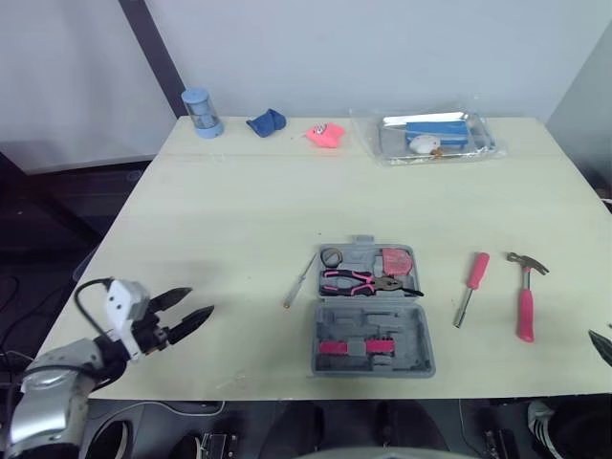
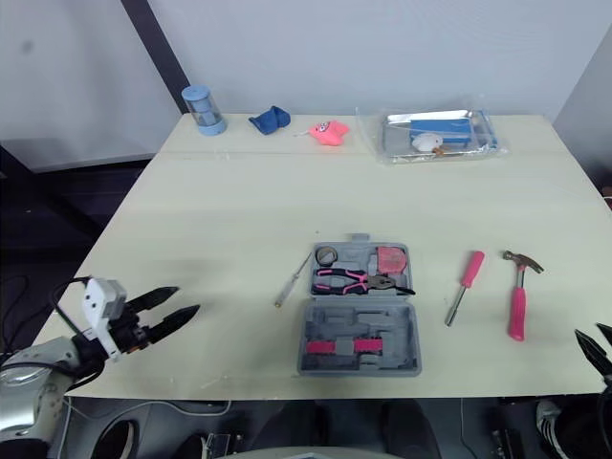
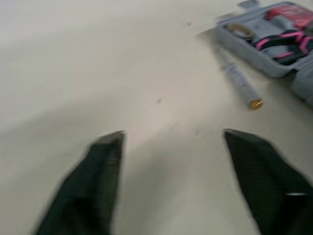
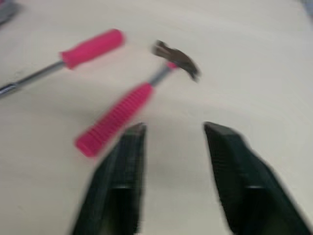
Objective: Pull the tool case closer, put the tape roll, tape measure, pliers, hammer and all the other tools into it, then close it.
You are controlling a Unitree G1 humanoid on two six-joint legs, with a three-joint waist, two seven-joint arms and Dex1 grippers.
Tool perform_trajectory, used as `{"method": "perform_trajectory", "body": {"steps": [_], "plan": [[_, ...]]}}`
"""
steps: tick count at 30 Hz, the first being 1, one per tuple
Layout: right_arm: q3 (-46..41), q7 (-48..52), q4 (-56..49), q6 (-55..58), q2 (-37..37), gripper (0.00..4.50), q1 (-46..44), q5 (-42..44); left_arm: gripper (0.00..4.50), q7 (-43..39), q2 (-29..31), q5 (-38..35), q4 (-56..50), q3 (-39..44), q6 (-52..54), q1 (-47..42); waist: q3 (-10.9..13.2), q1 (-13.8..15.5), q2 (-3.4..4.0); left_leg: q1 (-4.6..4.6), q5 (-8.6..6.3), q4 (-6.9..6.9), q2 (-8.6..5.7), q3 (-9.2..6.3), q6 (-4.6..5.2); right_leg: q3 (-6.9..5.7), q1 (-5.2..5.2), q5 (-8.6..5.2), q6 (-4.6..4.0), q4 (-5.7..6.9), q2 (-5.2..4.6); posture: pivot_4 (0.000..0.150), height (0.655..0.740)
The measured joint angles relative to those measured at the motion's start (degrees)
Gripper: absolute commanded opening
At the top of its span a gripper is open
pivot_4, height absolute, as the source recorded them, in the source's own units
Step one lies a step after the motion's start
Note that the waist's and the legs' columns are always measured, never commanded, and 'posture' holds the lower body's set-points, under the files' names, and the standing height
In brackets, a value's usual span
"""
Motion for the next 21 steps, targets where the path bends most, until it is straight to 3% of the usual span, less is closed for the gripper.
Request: {"method": "perform_trajectory", "body": {"steps": [2, 3, 15, 21], "plan": [[-1.87, 0.47, 2.46, -0.12, 0.04, 4.35, 0.74, 0.55, 4.50, -0.03, 0.05, -0.23, 0.88, 1.55, -0.17, 1.60, 0.00, 0.00, 0.02, 0.01, 0.00, -0.03, 0.01, 0.00, 0.00, 0.01, 0.00, -0.05, -0.08, -0.02, -0.02, 0.150, 0.7400], [-2.93, 1.05, 4.51, -0.46, 0.02, 4.44, 0.71, 0.89, 4.50, -0.05, 0.06, -0.39, 1.67, 2.31, -0.16, 2.40, 0.00, 0.00, 0.01, 0.02, 0.00, -0.04, 0.01, 0.00, 0.00, 0.01, 0.01, -0.06, -0.11, -0.02, -0.03, 0.150, 0.7400], [-3.28, 2.88, 7.83, -1.72, -0.14, 4.44, -2.04, 0.56, 4.50, -0.34, 0.00, -0.44, 0.31, 1.90, -0.13, 1.38, -0.03, 0.05, 0.06, 0.02, -0.01, -0.07, 0.03, 0.02, -0.01, 0.03, 0.01, -0.06, -0.13, -0.05, -0.13, 0.150, 0.7400], [-0.76, 7.37, -3.33, 0.34, 1.28, 4.44, 0.10, 3.68, 4.50, -0.12, -0.51, -0.39, -6.64, -1.98, 0.88, 0.89, -0.05, 0.06, 0.10, 0.02, -0.01, -0.10, 0.05, 0.02, -0.01, 0.04, 0.01, -0.07, -0.14, -0.05, -0.16, 0.150, 0.7400]]}}
